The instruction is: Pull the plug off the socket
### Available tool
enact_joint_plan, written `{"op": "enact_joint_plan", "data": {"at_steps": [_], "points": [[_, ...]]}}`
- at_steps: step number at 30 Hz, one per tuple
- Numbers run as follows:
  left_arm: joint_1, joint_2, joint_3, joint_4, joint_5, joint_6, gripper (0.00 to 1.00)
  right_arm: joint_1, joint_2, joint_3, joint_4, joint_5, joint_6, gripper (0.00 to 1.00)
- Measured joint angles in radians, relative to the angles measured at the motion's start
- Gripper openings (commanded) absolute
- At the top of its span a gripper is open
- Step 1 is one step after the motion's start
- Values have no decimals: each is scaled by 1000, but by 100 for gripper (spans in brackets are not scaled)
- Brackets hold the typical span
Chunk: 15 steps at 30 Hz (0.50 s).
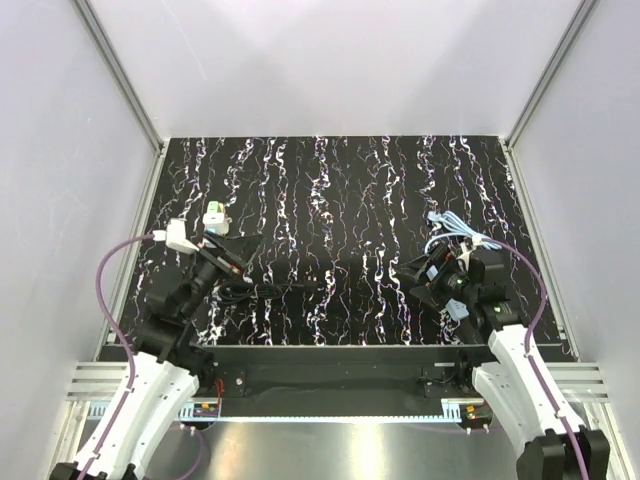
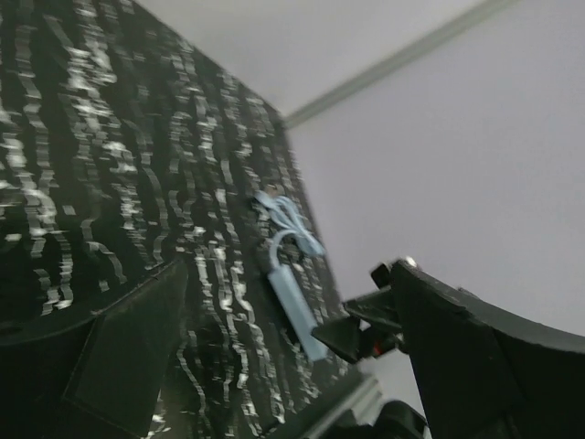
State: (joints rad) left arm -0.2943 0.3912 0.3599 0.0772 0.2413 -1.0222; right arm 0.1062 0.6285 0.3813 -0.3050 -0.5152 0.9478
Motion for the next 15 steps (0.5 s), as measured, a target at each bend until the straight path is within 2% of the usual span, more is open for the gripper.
{"op": "enact_joint_plan", "data": {"at_steps": [3, 7, 11, 15], "points": [[0, 53, 125, -186, -96, 80, 99, -1, 73, 19, -34, 16, -36, 100], [6, 179, 280, -409, -199, 134, 99, -2, 150, 38, 19, -31, -106, 100], [59, 370, 401, -545, -147, 231, 99, -2, 257, 65, 61, -73, -188, 100], [172, 574, 450, -592, 35, 318, 99, 27, 418, 120, 127, -116, -236, 100]]}}
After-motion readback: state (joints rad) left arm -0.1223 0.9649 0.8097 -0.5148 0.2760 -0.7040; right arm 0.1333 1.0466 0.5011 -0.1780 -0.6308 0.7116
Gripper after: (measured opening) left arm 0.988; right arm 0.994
